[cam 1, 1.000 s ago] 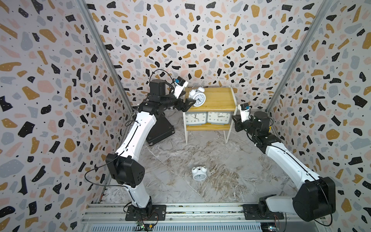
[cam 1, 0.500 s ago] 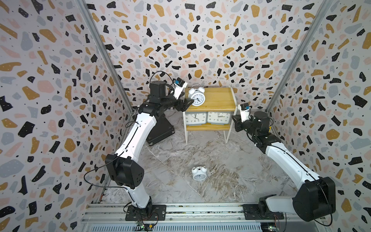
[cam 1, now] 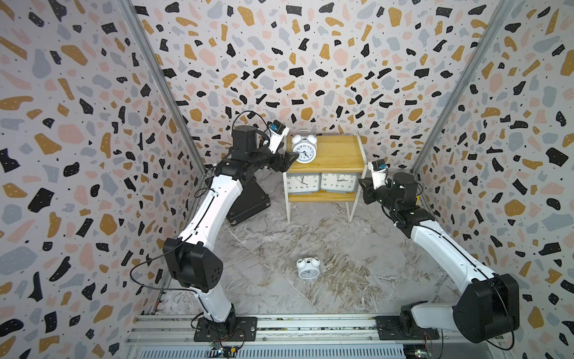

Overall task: Place the alarm clocks on the shelf by style
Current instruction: Place the alarm on the shelf.

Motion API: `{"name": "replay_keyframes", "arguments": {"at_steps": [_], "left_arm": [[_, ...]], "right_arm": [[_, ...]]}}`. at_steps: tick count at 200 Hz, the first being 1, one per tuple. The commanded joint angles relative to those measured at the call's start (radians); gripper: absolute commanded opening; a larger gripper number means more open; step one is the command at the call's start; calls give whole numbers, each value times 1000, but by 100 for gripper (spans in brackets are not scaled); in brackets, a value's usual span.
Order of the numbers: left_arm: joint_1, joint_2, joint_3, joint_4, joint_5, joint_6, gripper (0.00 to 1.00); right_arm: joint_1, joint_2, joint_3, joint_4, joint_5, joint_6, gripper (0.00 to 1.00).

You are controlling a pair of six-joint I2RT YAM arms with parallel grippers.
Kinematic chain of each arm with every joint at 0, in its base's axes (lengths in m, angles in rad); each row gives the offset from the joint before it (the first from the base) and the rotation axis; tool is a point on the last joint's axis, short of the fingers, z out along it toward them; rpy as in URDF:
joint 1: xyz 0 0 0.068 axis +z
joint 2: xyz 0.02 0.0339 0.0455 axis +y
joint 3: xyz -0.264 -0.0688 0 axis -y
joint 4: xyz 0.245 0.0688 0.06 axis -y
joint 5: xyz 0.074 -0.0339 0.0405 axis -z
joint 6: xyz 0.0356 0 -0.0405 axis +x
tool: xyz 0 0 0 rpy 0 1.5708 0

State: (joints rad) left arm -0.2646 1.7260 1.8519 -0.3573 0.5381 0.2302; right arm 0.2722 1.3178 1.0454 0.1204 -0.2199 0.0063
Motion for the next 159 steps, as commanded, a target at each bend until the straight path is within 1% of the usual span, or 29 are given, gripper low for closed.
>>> {"name": "replay_keyframes", "arguments": {"at_steps": [1, 49, 62, 82, 117, 159], "left_arm": [[4, -37, -13, 47, -11, 15, 81], [4, -40, -17, 55, -4, 8, 83], [4, -44, -19, 55, 4, 8, 87], [4, -61, -22, 55, 18, 7, 91], [4, -103, -38, 62, 29, -7, 94], [4, -184, -96, 50, 5, -37, 96]], "right_arm": [[1, -27, -13, -8, 2, 10, 7], [0, -33, -19, -12, 13, 7, 9], [1, -36, -21, -11, 16, 5, 11], [1, -46, -25, -15, 32, 4, 22], [1, -78, -45, -19, 70, 9, 42], [1, -125, -67, -61, 73, 17, 60]]}}
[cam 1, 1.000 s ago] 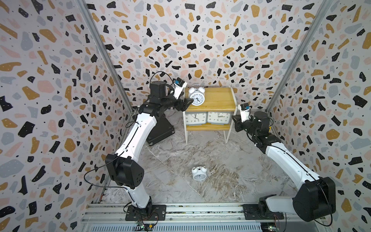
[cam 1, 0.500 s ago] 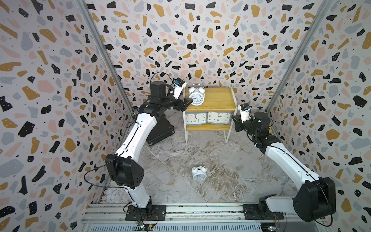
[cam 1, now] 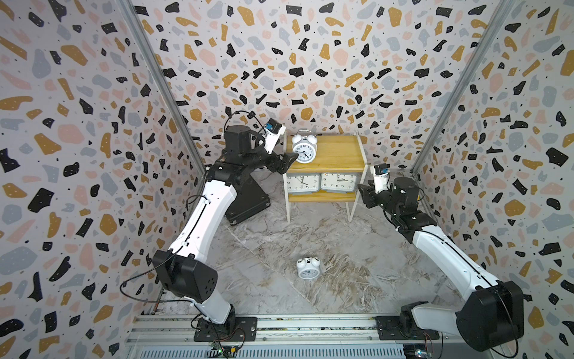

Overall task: Place the alarm clocks on the shelf by style
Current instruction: Place the alarm on the shelf, then pick up the alarm from the center of the board.

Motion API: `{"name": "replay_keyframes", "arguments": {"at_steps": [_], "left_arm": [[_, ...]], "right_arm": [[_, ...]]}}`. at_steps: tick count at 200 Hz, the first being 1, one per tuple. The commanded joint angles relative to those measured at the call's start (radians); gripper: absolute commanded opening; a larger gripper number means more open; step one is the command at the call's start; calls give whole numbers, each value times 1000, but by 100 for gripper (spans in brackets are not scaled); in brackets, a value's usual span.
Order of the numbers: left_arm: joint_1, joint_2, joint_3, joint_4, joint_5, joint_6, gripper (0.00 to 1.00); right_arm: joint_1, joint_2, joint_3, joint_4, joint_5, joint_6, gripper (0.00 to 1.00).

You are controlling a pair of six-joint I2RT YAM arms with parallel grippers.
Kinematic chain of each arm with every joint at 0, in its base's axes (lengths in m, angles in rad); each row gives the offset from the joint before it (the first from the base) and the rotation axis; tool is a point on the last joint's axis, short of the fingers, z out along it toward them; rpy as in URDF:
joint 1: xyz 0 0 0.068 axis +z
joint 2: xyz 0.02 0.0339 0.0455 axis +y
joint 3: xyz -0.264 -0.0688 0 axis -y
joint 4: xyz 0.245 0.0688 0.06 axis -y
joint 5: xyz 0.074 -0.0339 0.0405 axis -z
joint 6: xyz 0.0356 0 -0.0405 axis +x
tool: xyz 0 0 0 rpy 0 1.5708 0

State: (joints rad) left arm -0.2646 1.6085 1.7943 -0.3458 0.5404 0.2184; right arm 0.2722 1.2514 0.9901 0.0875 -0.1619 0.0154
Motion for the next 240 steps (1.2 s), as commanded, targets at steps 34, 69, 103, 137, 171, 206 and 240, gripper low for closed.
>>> {"name": "replay_keyframes", "arguments": {"at_steps": [34, 69, 103, 137, 171, 206, 240], "left_arm": [[4, -199, -174, 36, -33, -56, 96], [4, -358, -353, 16, -43, -93, 97], [4, -515, -535, -2, -49, -125, 97], [4, -653, -693, -22, -51, -157, 99], [4, -754, -836, -25, -45, -168, 100], [4, -832, -936, -33, -65, -171, 100], [4, -883, -1037, -36, -53, -190, 100]], "right_arm": [[1, -133, -66, -65, 7, 6, 65], [1, -232, -123, -119, -32, 9, 65], [1, -333, -181, -202, -98, 11, 65], [1, -416, -247, -234, -205, 22, 65], [1, -462, -289, -253, -319, 33, 66], [4, -468, -326, -249, -407, 58, 66], [21, -471, -353, -251, -460, 48, 66]]}}
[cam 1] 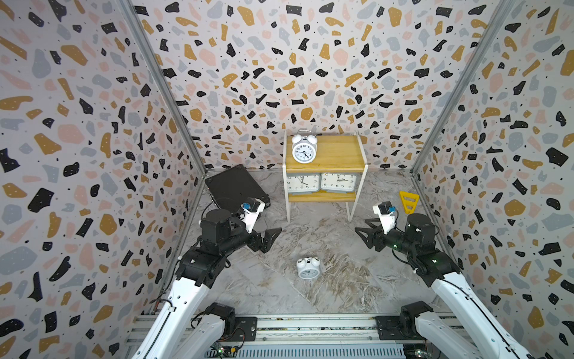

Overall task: Place the alarm clocks on the shelf by style
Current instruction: Pick up the alarm from the center of the board.

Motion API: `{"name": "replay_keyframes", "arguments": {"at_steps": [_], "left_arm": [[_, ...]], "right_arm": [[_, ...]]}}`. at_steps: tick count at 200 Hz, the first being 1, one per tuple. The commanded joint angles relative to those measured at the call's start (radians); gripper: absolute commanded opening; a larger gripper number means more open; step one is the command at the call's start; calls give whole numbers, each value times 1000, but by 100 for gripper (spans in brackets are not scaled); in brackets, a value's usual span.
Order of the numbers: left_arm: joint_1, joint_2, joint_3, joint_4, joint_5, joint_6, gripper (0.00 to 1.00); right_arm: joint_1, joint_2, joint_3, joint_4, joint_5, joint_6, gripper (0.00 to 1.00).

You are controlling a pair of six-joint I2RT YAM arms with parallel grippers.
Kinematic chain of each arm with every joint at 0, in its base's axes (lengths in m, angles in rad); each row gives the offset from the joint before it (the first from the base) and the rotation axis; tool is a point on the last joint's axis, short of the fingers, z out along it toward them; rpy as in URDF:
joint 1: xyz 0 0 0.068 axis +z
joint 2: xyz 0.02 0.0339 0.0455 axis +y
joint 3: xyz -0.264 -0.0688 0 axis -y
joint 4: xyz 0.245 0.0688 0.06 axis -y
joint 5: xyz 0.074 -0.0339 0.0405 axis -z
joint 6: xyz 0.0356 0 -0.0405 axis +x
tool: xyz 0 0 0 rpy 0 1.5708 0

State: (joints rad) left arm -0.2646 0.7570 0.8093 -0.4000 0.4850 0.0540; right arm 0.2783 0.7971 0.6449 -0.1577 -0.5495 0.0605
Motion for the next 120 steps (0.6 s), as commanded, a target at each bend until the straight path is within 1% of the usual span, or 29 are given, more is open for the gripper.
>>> {"name": "replay_keyframes", "arguments": {"at_steps": [1, 33, 53, 84, 120], "left_arm": [[4, -34, -55, 18, 4, -26, 100], [4, -68, -122, 24, 2, -39, 100], [4, -68, -122, 18, 9, -39, 100], [4, -53, -121, 23, 33, -46, 100], [4, -50, -119, 19, 34, -44, 99]], "right_arm": [[17, -16, -8, -7, -75, 1, 66], [63, -4, -22, -10, -108, -30, 66], [109, 26, -29, 12, -128, -47, 66], [193, 99, -30, 61, -148, -61, 63], [286, 184, -5, 55, -167, -110, 61]]}}
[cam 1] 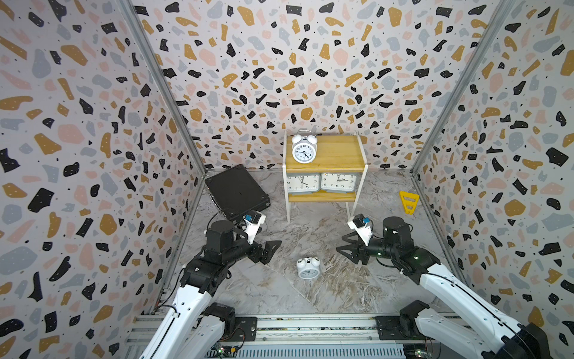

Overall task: Place the alarm clocks on the shelf by style
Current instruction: Pick up the alarm from the center of the board.

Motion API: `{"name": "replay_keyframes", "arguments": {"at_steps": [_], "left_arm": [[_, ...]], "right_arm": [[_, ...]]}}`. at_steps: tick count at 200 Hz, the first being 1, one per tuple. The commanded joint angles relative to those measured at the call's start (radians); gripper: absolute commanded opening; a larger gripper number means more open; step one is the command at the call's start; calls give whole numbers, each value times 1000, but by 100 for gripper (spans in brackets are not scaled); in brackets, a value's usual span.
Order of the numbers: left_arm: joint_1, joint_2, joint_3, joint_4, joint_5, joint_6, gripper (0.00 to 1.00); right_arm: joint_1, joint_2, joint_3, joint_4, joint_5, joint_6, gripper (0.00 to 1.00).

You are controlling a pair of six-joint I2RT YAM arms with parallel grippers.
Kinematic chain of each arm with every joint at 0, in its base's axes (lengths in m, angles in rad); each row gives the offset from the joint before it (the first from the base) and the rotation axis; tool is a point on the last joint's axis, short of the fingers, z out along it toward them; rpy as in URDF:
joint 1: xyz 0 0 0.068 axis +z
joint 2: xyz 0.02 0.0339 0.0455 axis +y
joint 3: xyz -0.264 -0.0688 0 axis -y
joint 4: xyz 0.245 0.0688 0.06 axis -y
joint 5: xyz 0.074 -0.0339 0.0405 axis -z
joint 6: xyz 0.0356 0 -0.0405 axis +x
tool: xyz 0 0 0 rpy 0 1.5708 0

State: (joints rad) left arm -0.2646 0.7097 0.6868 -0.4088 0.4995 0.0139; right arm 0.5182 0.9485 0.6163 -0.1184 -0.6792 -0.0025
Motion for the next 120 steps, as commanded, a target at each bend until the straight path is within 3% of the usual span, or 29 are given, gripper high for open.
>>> {"name": "replay_keyframes", "arguments": {"at_steps": [1, 42, 120], "left_arm": [[4, -3, 3, 28, 19, -4, 99], [4, 0, 4, 22, 19, 2, 99], [4, 5, 6, 19, 22, 5, 99]], "right_arm": [[49, 36, 24, 16, -38, -48, 61], [150, 151, 75, -14, -30, -108, 59], [230, 289, 130, 42, 59, -119, 50]]}}
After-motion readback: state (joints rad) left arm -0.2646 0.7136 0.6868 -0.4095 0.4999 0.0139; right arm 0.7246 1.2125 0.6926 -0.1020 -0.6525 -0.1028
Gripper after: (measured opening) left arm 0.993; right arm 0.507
